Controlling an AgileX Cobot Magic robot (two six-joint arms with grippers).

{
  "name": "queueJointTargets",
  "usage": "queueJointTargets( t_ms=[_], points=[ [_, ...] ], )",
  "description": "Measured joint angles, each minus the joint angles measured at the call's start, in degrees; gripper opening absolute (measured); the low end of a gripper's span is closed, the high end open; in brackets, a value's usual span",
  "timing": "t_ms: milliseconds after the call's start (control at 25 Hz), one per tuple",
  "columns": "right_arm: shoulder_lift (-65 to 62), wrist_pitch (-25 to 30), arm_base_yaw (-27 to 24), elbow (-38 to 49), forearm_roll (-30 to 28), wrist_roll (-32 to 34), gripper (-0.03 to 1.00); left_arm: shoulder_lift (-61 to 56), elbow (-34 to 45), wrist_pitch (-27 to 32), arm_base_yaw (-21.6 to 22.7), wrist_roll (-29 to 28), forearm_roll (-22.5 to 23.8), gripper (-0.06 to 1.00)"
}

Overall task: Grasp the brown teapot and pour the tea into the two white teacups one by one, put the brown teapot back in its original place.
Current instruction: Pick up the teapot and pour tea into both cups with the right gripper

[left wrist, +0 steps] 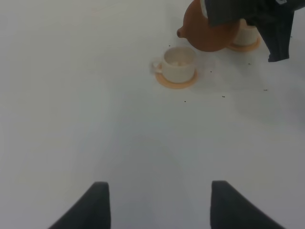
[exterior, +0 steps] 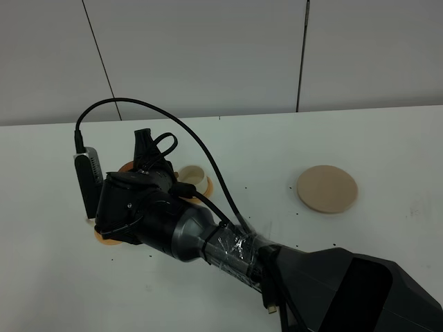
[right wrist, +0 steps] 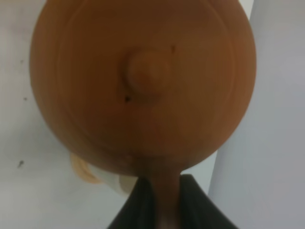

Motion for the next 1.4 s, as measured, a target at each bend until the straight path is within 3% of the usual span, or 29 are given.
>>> queueJointTargets(
  t_ms=[720,1400],
  points=[
    [0.00,1.27,0.53,0.00,-2.72,-0.27,0.09,0.00,0.00,0.00,0.00,0.00,0.00,0.53],
    [0.00,1.50,0.53,0.00,-2.98,-5.17,0.09,0.00,0.00,0.00,0.00,-0.07,0.00,0.53]
  ],
)
